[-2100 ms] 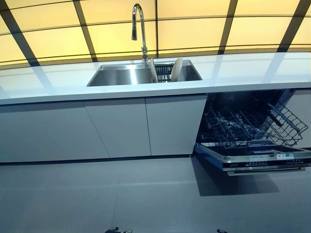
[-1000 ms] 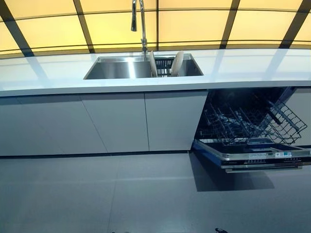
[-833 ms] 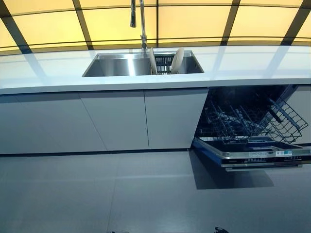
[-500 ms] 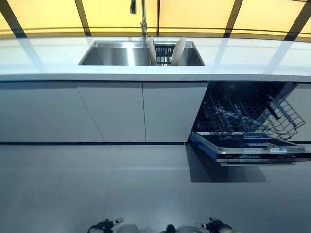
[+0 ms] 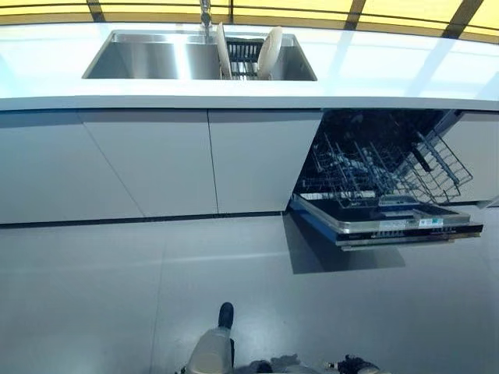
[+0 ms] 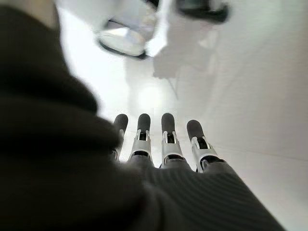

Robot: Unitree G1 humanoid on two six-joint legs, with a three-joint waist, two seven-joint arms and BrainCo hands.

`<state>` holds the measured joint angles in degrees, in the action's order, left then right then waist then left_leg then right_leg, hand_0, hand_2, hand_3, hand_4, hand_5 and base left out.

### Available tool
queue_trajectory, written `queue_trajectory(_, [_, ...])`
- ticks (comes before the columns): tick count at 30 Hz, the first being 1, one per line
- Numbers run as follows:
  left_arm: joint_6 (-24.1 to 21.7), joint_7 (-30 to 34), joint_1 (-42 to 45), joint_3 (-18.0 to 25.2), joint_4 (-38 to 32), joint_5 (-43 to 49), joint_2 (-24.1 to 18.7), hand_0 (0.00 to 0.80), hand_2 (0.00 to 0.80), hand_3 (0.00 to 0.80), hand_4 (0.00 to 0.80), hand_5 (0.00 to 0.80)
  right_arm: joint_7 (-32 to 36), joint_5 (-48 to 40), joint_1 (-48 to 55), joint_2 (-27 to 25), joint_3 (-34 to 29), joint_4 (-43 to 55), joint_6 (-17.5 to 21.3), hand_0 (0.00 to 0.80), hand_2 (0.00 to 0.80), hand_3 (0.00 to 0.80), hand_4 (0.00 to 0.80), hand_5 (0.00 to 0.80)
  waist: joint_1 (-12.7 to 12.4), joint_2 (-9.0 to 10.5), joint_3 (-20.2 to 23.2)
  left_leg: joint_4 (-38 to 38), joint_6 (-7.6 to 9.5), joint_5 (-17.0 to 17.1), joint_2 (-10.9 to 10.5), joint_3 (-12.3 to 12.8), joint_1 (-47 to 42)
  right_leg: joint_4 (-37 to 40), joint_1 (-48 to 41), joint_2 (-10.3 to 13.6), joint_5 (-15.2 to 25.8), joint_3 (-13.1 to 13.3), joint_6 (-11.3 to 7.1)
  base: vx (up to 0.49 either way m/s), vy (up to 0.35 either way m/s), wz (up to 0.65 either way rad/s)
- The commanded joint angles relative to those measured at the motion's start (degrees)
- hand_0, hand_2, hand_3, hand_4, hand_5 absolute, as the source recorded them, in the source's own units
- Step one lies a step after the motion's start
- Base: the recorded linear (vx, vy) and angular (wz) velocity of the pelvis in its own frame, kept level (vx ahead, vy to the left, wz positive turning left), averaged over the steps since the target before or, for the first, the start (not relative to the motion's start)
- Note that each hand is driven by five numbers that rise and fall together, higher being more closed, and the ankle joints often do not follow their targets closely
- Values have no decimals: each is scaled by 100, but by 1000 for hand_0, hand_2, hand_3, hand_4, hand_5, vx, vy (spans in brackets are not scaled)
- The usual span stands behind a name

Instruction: Take plates into dishwasher

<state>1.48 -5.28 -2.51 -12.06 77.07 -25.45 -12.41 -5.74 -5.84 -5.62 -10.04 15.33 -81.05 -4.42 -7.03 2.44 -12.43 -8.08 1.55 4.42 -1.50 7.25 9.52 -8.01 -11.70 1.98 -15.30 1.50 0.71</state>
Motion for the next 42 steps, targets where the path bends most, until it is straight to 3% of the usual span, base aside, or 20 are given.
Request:
queue_trajectory(1, [-209, 45, -267, -9, -127, 376, 87, 0, 0, 0, 0, 0, 126, 116, 126, -82, -10, 292, 124, 0, 0, 0, 0, 0, -63, 14, 413, -378, -146, 109, 184, -122, 792, 10, -621, 367, 593, -531, -483, 304, 47, -10])
queue_trajectory(7, [-149, 227, -383, -134, -117, 709, 107, 0, 0, 0, 0, 0, 202, 233, 44, -30, 1, 378, 122, 0, 0, 0, 0, 0, -77, 95, 648, -522, 84, -140, 10, -170, 795, 2, -656, 629, 884, -406, -656, 304, 120, 6])
queue_trajectory(9, [-100, 218, -371, -194, -101, 808, 118, 0, 0, 0, 0, 0, 132, 281, 6, -30, -9, 428, 14, 0, 0, 0, 0, 0, -98, 126, 728, -434, 188, -196, -85, -148, 730, -414, -644, 823, 1369, -445, -743, 236, 152, -2])
queue_trajectory(11, [-134, 192, -372, -307, -59, 946, 118, 0, 0, 0, 0, 0, 72, 242, -1, -35, -25, 483, -53, 0, 0, 0, 0, 0, -38, 112, 818, -75, 348, -229, -260, -258, 425, -1437, -280, 962, 2290, -310, -860, 262, 197, -17])
queue_trajectory(12, [-130, 206, -386, -414, -50, 971, 91, 0, 0, 0, 0, 0, 44, 215, 39, -48, -38, 513, -29, 0, 0, 0, 0, 0, 91, 26, 835, 192, 431, -248, -312, -387, 134, -2314, 254, 815, 2656, -130, -896, 267, 217, -25])
queue_trajectory(13, [-89, 211, -390, -454, -72, 1020, 83, 0, 0, 0, 0, 0, 10, 198, 70, -63, -49, 541, -6, 0, 0, 0, 0, 0, 179, -53, 836, 314, 461, -250, -297, -436, -27, -2719, 601, 678, 2809, -36, -894, 269, 221, -4])
queue_trajectory(14, [-15, 194, -396, -517, -118, 1105, 76, 0, 0, 0, 0, 0, -35, 141, 128, -99, -45, 585, 39, 0, 0, 0, 0, 0, 376, -127, 757, 382, 480, -292, -299, -520, -292, -3288, 1310, 519, 2945, 81, -800, 240, 185, 40])
queue_trajectory(15, [-11, 208, -426, -562, -115, 1169, 59, 0, 0, 0, 0, 0, -58, 69, 170, -146, -14, 585, 118, 0, 0, 0, 0, 0, 554, -216, 648, 424, 486, -331, -297, -659, -533, -3406, 2071, 383, 2832, -14, -687, 303, 135, 80])
queue_trajectory(16, [-27, 225, -459, -581, -97, 1198, 30, 0, 0, 0, 0, 0, -79, -35, 204, -187, 30, 598, 137, 0, 0, 0, 0, 0, 711, -261, 531, 435, 467, -353, -322, -771, -745, -3027, 2636, 344, 2689, -208, -569, 313, 15, 101])
queue_trajectory(18, [-56, 289, -524, -599, -58, 1261, 9, 0, 0, 0, 0, 0, -63, -235, 238, -217, 46, 518, 147, 0, 0, 0, 0, 0, 868, -179, 480, 515, 421, -468, -479, -1061, -1017, -1521, 2792, 322, 2620, -404, -546, 416, -180, 81])
queue_trajectory(20, [-81, 390, -589, -568, 12, 1450, 26, 0, 0, 0, 0, 0, -20, -314, 247, -224, -46, 376, 170, 0, 0, 0, 0, 0, 1033, -66, 459, 681, 317, -610, -629, -1351, -1419, 673, 2793, 400, 2910, -522, -764, 507, -262, 80])
queue_trajectory(21, [-95, 387, -598, -542, 46, 1466, 43, 0, 0, 0, 0, 0, 14, -238, 216, -241, -113, 320, 159, 0, 0, 0, 0, 0, 1068, -142, 418, 701, 285, -684, -579, -1429, -1583, 1225, 2755, 340, 2997, -581, -830, 412, -190, 94])
queue_trajectory(24, [-66, 349, -528, -456, 36, 1413, 85, 0, 0, 0, 0, 0, -43, -265, 146, -243, -189, 257, 71, 0, 0, 0, 0, 0, 1078, -168, 401, 452, 351, -941, -636, -1661, -1710, 1054, 2693, 346, 2883, -227, -736, 305, -168, 53])
queue_trajectory(26, [-142, 363, -345, -371, 65, 1576, 111, 0, 0, 0, 0, 0, -182, -207, 87, -187, -123, 284, 7, 0, 0, 0, 0, 0, 1003, -59, 429, 65, 351, -1303, -612, -1614, -1755, 662, 2430, 379, 2691, -270, -671, 295, -226, 54])
queue_trajectory(28, [-159, 305, -246, -331, 69, 1504, 153, 0, 0, 0, 0, 0, -271, -82, 82, -174, -82, 339, -62, 0, 0, 0, 0, 0, 1012, -12, 485, 23, 325, -1433, -514, -1470, -1900, 433, 2320, 384, 2704, -304, -653, 275, -184, 30])
queue_trajectory(31, [-291, 478, -159, -414, -14, 1996, 218, 0, 0, 0, 0, 0, 0, 714, 89, -224, 146, 445, 297, 0, 0, 0, 0, 0, 976, 41, 548, 296, 256, -1475, -375, -1426, -2247, 466, 2095, 363, 2688, -369, -645, 263, -172, 13])
queue_trajectory(35, [-81, 407, -280, -792, -161, 2082, 20, 0, 0, 0, 0, 0, 1512, 1514, -311, -450, 914, 1010, 224, 0, 0, 0, 0, 0, 806, 120, 569, 526, 196, -1306, -334, -1512, -2089, 614, 2016, 374, 2643, -424, -662, 50, -117, -5])
queue_trajectory(38, [81, 654, -477, -1083, -328, 2178, -347, 0, 0, 0, 0, 0, 2566, 1448, -1019, -755, 1700, 1680, 499, 0, 0, 0, 0, 0, 565, 231, 460, 611, 177, -1190, -311, -1580, -1944, 506, 2168, 488, 2665, -571, -771, 19, -121, 15])
queue_trajectory(40, [145, 695, -463, -1105, -439, 2231, -485, 0, 0, 0, 0, 0, 3123, 1070, -1450, -1063, 1886, 2589, 238, 0, 0, 0, 0, 0, 515, 291, 399, 579, 184, -1188, -305, -1570, -1895, 445, 2224, 554, 2694, -615, -841, 39, -91, 2])
queue_trajectory(42, [97, 676, -379, -1014, -497, 2320, -578, 0, 0, 0, 0, 0, 3738, 726, -1737, -1388, 1973, 4039, -350, 0, 0, 0, 0, 0, 534, 336, 379, 566, 178, -1190, -296, -1525, -1876, 418, 2273, 594, 2720, -636, -866, 39, -41, -1])
